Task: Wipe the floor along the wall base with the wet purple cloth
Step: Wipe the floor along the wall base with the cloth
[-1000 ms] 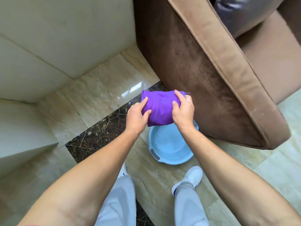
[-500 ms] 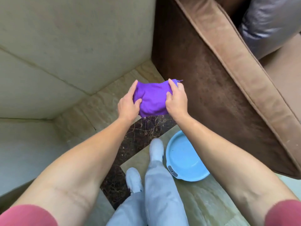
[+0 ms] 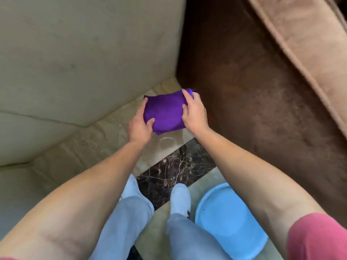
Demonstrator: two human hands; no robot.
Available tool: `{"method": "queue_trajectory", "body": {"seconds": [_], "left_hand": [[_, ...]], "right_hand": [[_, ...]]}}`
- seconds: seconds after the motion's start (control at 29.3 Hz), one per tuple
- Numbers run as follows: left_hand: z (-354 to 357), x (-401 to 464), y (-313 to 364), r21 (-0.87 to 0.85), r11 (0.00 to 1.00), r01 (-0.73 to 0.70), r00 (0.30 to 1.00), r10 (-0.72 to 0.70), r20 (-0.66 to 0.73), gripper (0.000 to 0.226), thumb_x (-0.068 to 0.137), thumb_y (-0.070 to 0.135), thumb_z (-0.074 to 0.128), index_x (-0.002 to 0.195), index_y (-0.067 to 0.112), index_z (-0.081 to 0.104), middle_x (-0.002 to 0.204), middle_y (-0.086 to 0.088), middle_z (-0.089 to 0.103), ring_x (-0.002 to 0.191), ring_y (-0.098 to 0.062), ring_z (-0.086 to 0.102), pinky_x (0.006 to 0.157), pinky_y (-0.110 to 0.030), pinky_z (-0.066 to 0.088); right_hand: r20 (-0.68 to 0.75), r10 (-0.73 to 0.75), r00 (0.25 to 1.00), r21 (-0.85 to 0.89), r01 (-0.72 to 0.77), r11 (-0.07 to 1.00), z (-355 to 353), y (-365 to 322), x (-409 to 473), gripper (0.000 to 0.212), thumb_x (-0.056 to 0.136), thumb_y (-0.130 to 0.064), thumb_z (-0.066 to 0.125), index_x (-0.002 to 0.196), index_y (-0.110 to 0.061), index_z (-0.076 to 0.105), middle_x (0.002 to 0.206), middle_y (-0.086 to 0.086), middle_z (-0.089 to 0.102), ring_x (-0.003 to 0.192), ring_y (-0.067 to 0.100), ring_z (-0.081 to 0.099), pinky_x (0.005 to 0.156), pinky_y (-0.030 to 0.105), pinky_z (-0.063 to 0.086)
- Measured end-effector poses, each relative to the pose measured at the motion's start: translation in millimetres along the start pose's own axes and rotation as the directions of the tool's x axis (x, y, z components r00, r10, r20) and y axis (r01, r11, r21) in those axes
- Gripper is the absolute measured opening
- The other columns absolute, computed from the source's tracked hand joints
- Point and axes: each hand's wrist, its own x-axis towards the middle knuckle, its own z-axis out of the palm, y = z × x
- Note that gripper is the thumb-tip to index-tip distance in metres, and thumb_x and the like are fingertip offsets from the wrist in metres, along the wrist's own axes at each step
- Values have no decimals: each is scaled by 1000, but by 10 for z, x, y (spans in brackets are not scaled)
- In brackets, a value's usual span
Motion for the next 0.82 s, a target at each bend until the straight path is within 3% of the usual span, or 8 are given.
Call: {"method": "queue_trajectory", "body": {"seconds": [0.17, 0.37, 0.51, 0.68, 0.82], "left_hand": [[650, 728, -691, -10, 999, 43, 999, -44, -30, 80, 89, 14, 70, 157, 28, 30, 127, -17, 68, 112, -37, 65, 95, -38, 47], [1274, 1367, -1324, 42, 998, -42, 994, 46, -97, 82, 94, 22, 64, 157, 40, 15, 134, -6, 65, 114, -31, 65, 87, -35, 49], [1428, 1616, -1518, 93, 989, -111, 987, 120, -103, 81, 95, 17, 62, 157, 41, 16, 144, -2, 57, 116, -30, 63, 94, -39, 49], [1389, 1833, -1533, 213, 964, -162, 980, 182, -80, 82, 96, 17, 61, 157, 42, 13, 120, -9, 55, 88, -32, 64, 75, -40, 50], [1406, 1940, -1489, 332, 942, -53, 996, 74, -50, 68, 97, 27, 60, 155, 37, 24, 118, -12, 51, 88, -33, 64, 73, -42, 49]], "right_hand": [[24, -101, 995, -130, 103, 986, 849, 547, 730, 57, 97, -6, 48, 153, -11, 39, 147, 19, 43, 131, 37, 47, 112, 41, 39], [96, -185, 978, -362, 208, 909, 1751, 1094, 1412, 83, 85, -1, 57, 159, -13, 22, 155, 21, 32, 141, 38, 34, 111, 42, 37], [12, -223, 975, -371, 212, 904, 2123, 1245, 1731, 80, 85, 4, 54, 158, -10, 26, 152, 25, 36, 138, 41, 38, 113, 44, 37], [-62, -249, 966, -374, 209, 904, 2298, 1299, 1993, 67, 94, 3, 51, 156, -9, 29, 151, 27, 39, 136, 43, 40, 111, 47, 40], [-6, -191, 982, -417, 171, 893, 2307, 1315, 2111, 64, 97, -6, 53, 156, -14, 31, 155, 23, 37, 134, 41, 42, 109, 46, 40]]}}
